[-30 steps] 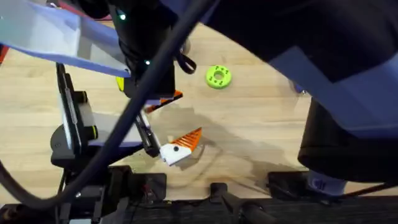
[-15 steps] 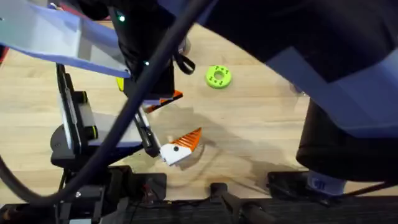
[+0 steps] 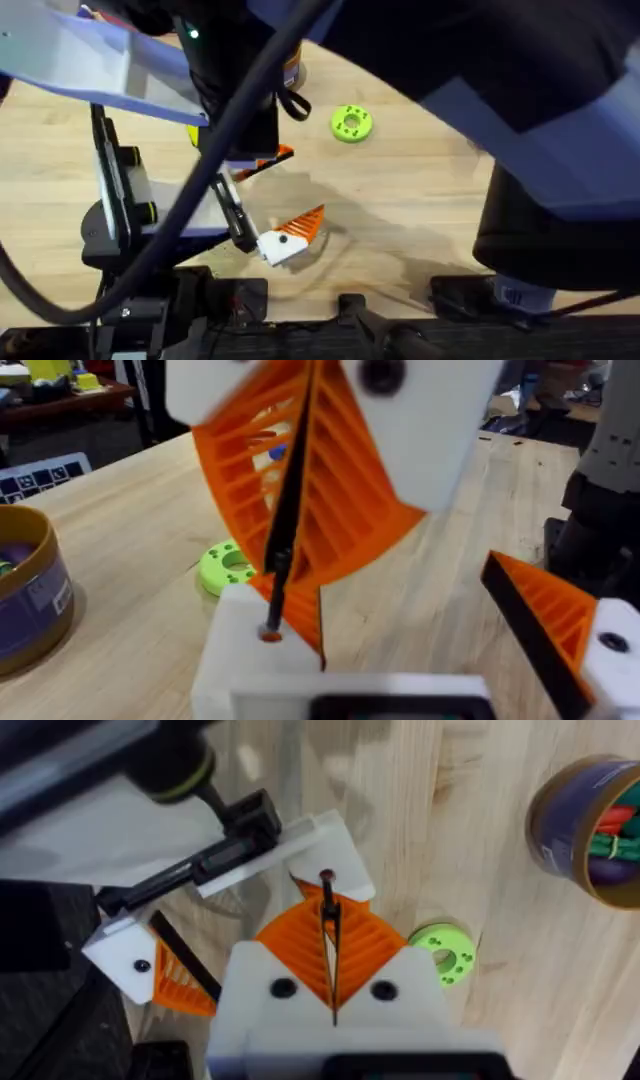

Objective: Pick up the gripper from the table and insert it into the empty holder that is missing its gripper. Then pick up a screw, insert it into the mounting hole, and use the screwdriver to tighten it. Finally, clean up the table by picking up the vegetable and placing it into the bucket.

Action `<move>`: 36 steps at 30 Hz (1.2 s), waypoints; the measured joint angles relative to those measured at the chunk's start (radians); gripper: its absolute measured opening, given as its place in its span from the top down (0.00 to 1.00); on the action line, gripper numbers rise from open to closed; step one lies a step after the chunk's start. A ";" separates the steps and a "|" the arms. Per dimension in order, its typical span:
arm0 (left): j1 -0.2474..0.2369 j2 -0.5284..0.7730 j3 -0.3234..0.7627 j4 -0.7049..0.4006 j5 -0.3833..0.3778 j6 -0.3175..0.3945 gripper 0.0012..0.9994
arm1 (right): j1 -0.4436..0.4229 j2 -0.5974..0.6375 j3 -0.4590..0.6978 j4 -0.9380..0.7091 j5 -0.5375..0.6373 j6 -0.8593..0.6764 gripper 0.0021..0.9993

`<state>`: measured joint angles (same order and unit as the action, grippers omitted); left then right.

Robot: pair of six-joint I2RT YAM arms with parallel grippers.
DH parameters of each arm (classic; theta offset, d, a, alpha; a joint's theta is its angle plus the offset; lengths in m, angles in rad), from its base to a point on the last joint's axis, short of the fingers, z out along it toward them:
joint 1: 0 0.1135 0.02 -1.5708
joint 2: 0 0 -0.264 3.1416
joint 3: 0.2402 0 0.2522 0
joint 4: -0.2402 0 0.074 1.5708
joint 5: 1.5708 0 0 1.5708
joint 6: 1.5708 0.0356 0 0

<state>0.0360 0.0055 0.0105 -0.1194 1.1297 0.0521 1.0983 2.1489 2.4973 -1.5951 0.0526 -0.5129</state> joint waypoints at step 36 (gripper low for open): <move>0.000 0.000 0.000 0.000 0.000 0.000 0.01 | 0.000 0.031 0.000 -0.007 0.000 0.004 1.00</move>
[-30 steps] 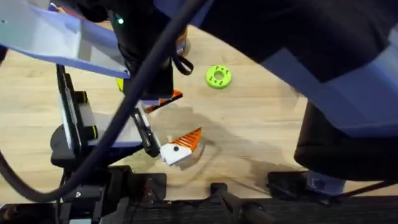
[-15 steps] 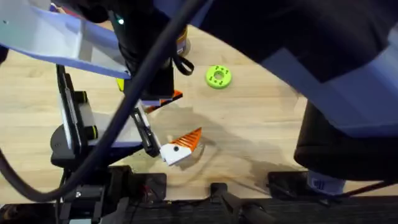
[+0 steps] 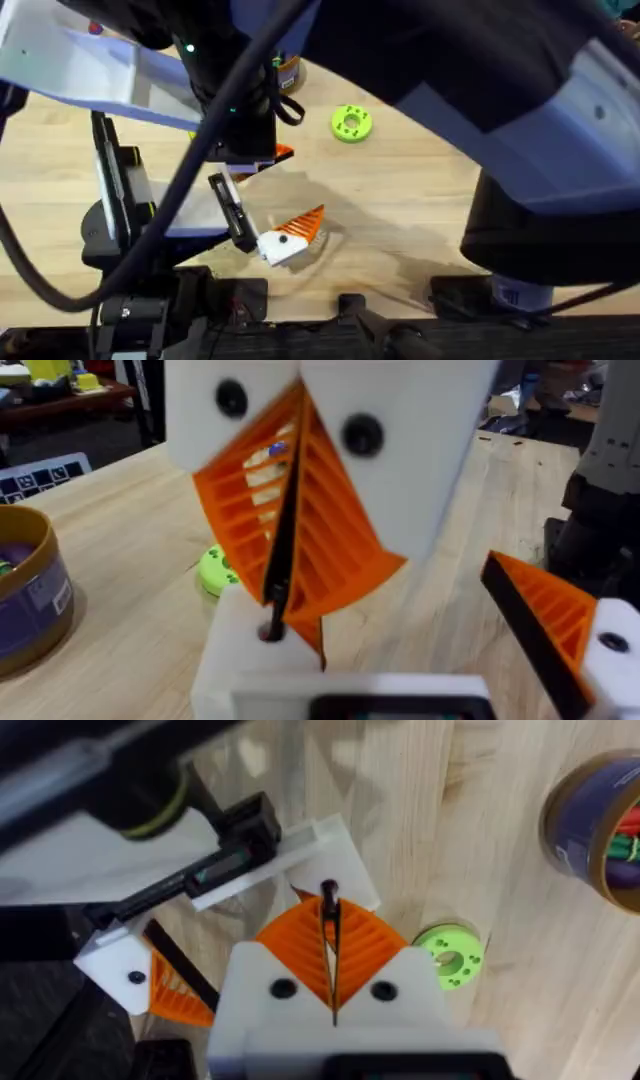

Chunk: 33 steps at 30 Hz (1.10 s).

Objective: Pick up the gripper from the table and insert it into the empty holder that is missing its gripper. Then pick up a screw, insert it into the mounting hole, and use the screwdriver to tighten it. Finally, clean up the table by picking up the vegetable and placing it into the bucket.

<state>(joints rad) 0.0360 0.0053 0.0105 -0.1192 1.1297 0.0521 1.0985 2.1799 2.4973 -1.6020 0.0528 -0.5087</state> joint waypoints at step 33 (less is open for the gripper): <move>0.000 0.000 0.000 0.000 0.000 -0.003 0.01 | -0.002 0.019 0.000 0.008 0.006 0.008 0.27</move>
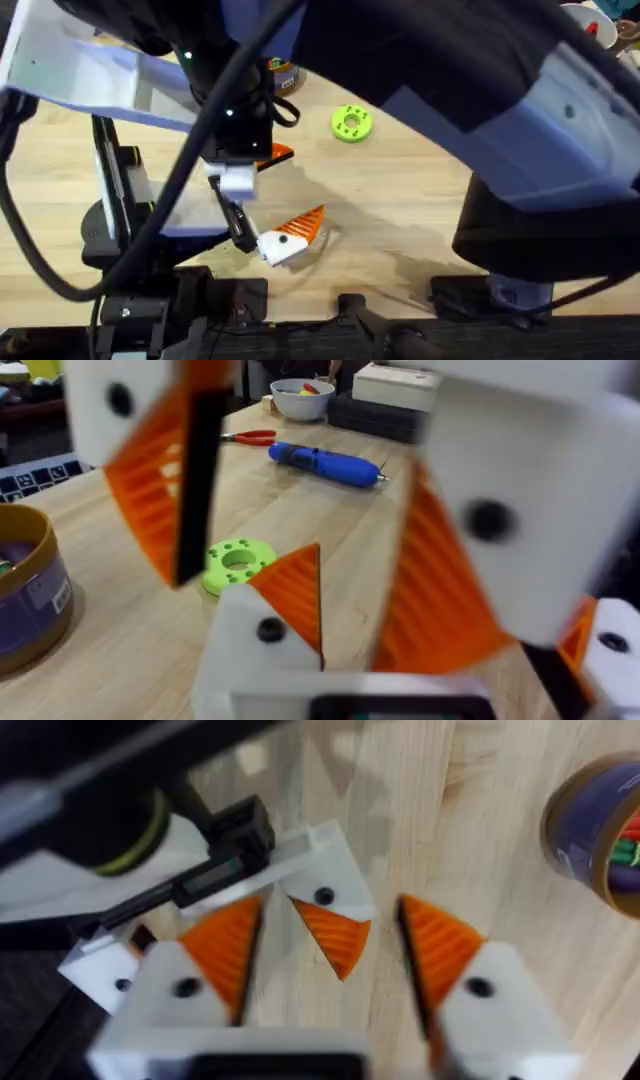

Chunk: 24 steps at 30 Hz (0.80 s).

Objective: Pick up the gripper from the table and insert it into the empty holder that is missing its gripper. Then pick up a screw, insert it into the mounting hole, and use the screwdriver to tighten it. Finally, clean up the table by picking up the vegetable and placing it into the bucket.

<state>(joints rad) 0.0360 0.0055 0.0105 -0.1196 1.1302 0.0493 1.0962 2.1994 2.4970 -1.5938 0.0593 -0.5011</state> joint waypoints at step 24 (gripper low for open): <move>0.000 0.000 0.000 0.000 0.000 0.003 0.01 | -0.108 -0.285 -0.109 0.107 -0.001 0.397 0.01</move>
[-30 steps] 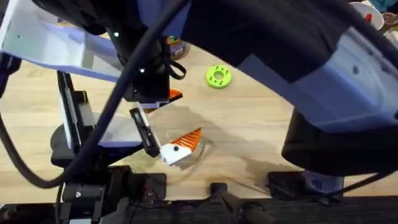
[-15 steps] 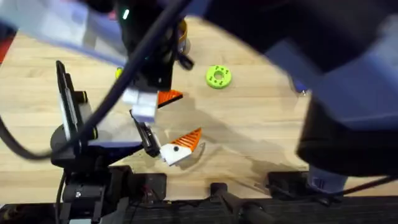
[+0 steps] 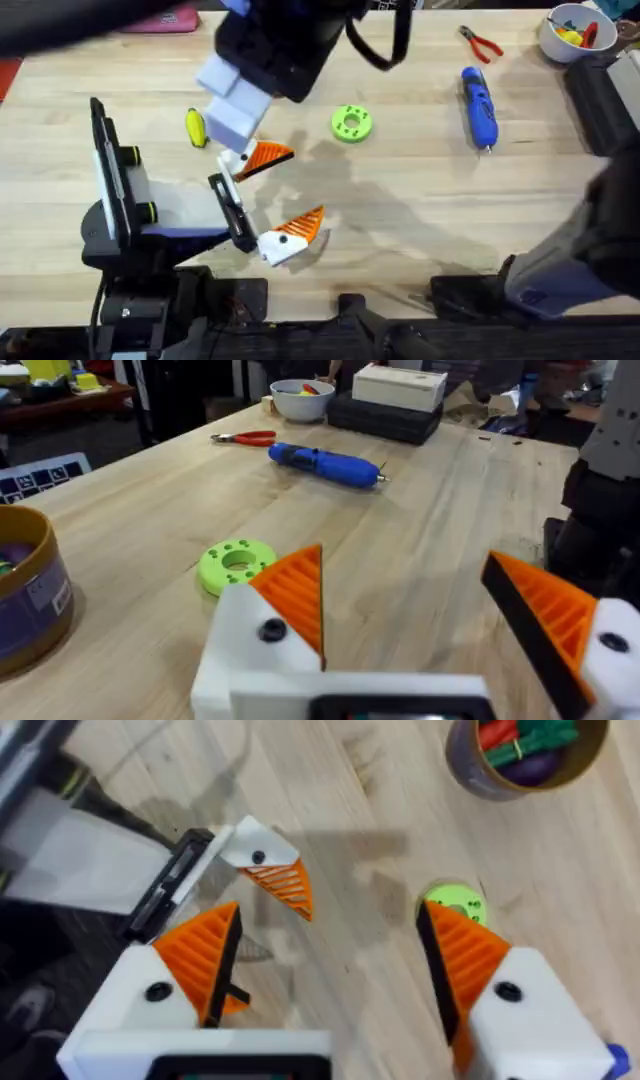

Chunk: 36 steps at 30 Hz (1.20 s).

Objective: Pick up the gripper from the table and insert it into the empty holder that is missing its gripper. Then pick up a screw, insert it into the mounting hole, and use the screwdriver to tighten it. Finally, clean up the table by picking up the vegetable and placing it into the bucket.

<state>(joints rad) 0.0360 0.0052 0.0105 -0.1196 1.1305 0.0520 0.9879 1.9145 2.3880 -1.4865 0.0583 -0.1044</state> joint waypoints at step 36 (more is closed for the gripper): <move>0.000 0.000 0.000 0.000 0.000 0.000 0.01 | -0.911 -0.495 -0.940 0.188 -0.002 0.247 0.01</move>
<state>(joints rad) 0.0360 0.0055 0.0105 -0.1196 1.1305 0.0521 0.0770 1.4197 1.4479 -1.2981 0.0563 0.1429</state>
